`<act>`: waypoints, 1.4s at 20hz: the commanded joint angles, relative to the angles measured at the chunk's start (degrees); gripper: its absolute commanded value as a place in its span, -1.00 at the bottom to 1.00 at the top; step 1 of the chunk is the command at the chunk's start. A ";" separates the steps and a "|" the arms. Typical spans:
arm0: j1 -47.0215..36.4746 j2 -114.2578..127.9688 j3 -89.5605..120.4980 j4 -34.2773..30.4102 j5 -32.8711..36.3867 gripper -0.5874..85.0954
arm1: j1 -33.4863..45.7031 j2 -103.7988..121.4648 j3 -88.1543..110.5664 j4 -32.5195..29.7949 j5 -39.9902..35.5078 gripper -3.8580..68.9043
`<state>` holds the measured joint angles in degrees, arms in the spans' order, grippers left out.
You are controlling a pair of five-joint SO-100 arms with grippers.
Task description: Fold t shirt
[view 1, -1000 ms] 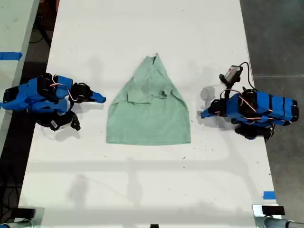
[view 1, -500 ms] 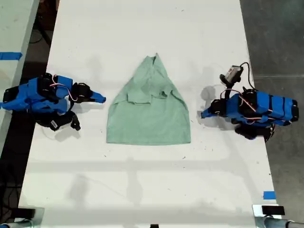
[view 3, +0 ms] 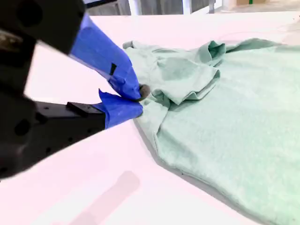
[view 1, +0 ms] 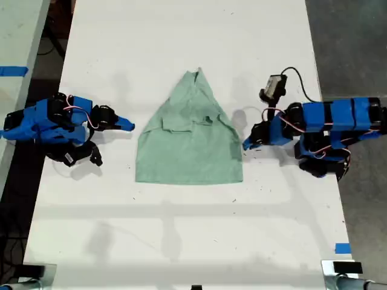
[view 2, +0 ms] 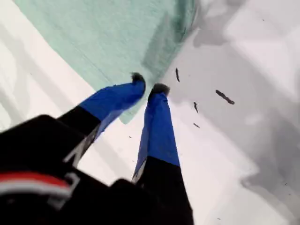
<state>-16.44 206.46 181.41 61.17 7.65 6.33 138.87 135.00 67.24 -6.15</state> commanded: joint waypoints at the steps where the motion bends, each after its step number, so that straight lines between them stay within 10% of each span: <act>1: -0.35 0.26 0.00 0.09 -0.79 -0.99 | -1.85 -17.67 -10.90 -4.66 -0.18 -0.29; 14: -0.09 0.26 0.00 0.18 -0.97 -0.99 | 0.18 -29.79 -4.22 -10.37 1.85 -0.86; 23: -0.18 0.26 0.00 0.18 -0.88 -0.99 | -2.11 -39.46 -40.61 21.09 2.81 -0.86; 28: -0.18 0.26 -0.09 0.18 -0.88 -0.99 | -5.36 -39.37 -48.87 7.56 -5.62 -0.86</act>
<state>-16.44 206.46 181.41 61.17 7.65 2.72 98.79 90.70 80.77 -9.49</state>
